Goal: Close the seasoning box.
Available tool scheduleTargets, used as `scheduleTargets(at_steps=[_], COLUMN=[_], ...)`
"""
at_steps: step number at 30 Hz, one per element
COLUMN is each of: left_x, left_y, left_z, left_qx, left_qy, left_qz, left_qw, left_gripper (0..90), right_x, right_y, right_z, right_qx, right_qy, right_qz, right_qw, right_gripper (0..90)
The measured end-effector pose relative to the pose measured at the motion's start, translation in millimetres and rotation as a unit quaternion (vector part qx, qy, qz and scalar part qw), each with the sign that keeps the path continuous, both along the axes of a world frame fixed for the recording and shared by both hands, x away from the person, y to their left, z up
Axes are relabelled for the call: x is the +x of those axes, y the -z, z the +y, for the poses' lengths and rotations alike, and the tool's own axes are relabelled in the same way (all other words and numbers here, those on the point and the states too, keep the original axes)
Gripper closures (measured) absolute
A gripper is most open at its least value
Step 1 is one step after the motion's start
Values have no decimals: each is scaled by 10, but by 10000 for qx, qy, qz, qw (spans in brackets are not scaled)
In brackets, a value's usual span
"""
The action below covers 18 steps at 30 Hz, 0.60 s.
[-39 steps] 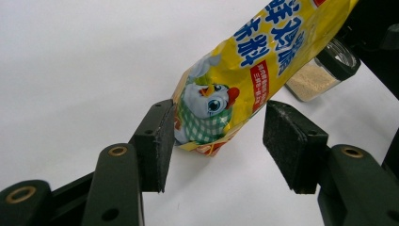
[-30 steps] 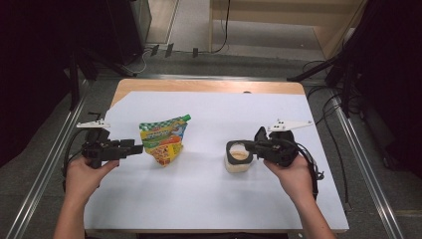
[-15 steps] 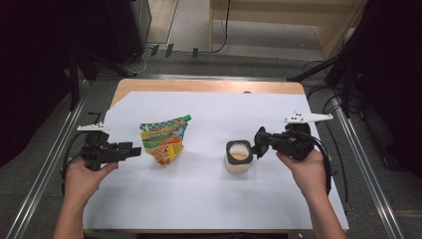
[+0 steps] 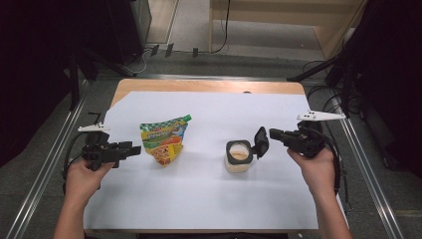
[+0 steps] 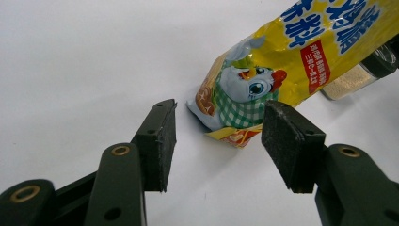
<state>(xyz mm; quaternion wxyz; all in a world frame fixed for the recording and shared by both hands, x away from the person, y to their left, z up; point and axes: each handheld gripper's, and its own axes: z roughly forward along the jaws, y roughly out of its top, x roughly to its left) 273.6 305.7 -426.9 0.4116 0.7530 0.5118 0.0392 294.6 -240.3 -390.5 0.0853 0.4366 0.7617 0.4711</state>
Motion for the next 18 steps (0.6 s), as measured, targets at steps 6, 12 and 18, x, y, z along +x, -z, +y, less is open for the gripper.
scheduleTargets(at_steps=[6, 12, 18], left_x=[2, 4, 3], left_y=[-2, -2, -11], left_z=[-2, -2, 19], left_qx=[-27, -22, -44], left_qy=[-2, -18, -83], left_qz=[1, -15, -50], left_qw=[10000, 10000, 9999], left_gripper=[446, 446, 445], right_x=[43, 55, 66], right_y=[152, 233, 284], right_z=[56, 112, 138], right_qx=[-63, -121, -105], right_qy=[-26, -31, -45], right_qz=[195, 294, 353], right_qw=[9998, 9995, 9993], right_gripper=[900, 900, 900])
